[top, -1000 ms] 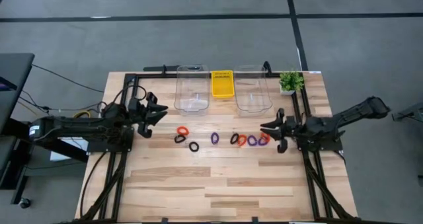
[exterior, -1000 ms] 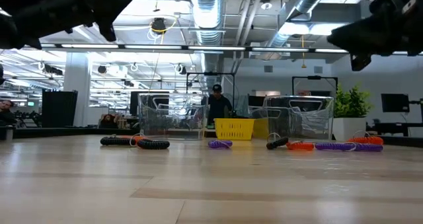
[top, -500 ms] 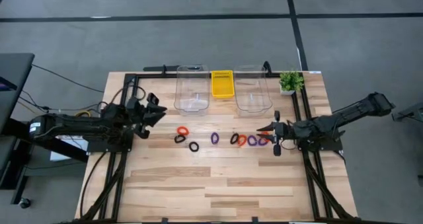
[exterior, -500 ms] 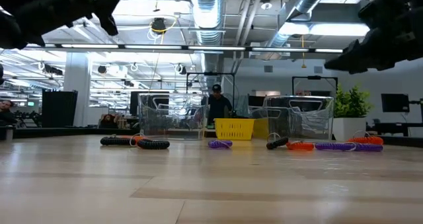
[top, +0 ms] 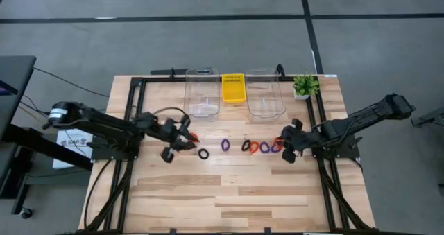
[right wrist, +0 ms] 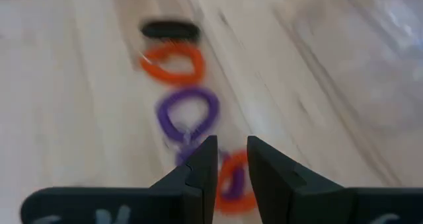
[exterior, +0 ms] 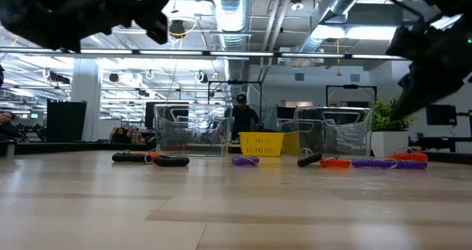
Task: Sort spring keychains
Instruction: Put the right orange spring keychain into the yellow bin
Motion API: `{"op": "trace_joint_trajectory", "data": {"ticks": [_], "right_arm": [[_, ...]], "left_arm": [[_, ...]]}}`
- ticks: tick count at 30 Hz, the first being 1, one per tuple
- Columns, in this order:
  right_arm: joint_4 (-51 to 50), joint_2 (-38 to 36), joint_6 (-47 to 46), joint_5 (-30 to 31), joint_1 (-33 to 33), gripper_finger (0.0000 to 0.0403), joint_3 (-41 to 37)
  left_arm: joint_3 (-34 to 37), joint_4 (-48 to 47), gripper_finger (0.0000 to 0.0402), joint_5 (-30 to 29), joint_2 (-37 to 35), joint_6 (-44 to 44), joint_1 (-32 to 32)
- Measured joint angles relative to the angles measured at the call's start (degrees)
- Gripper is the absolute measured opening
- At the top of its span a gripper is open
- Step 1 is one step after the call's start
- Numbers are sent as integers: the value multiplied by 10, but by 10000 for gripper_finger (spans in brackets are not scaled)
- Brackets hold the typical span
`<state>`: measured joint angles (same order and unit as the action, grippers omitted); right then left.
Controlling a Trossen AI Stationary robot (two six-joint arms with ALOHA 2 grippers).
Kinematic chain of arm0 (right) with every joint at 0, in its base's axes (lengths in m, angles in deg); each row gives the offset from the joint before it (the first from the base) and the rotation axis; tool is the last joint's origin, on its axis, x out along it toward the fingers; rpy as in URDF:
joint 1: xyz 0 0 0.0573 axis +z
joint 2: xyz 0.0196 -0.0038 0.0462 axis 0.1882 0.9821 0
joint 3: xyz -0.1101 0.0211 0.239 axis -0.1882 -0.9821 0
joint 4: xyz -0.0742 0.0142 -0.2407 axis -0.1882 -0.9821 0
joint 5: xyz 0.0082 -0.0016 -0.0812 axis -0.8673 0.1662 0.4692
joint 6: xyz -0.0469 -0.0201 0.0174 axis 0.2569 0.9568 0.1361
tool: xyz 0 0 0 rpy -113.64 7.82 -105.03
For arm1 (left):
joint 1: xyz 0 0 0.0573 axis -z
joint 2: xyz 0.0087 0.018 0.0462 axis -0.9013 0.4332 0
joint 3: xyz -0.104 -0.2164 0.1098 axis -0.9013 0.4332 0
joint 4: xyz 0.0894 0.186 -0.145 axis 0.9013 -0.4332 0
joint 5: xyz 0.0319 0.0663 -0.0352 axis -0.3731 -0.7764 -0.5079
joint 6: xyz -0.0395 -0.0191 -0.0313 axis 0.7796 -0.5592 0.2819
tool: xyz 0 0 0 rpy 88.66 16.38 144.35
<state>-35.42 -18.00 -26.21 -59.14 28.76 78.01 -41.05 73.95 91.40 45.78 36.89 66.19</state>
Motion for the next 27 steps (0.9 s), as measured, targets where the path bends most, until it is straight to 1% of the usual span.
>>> {"op": "trace_joint_trajectory", "data": {"ticks": [5,9,13,20,27], "right_arm": [[-34,27,-66,5,-3,74,0],[-33,39,-90,4,-3,74,0],[-23,53,-98,5,6,74,0],[23,76,-93,5,26,74,0],[27,83,-93,5,30,74,0]], "left_arm": [[-36,-5,99,0,87,0,17],[-51,-6,99,-1,125,4,24],[-60,-5,99,-1,141,15,33],[-62,-3,99,-10,154,15,43],[-62,-4,99,-25,154,15,43]]}}
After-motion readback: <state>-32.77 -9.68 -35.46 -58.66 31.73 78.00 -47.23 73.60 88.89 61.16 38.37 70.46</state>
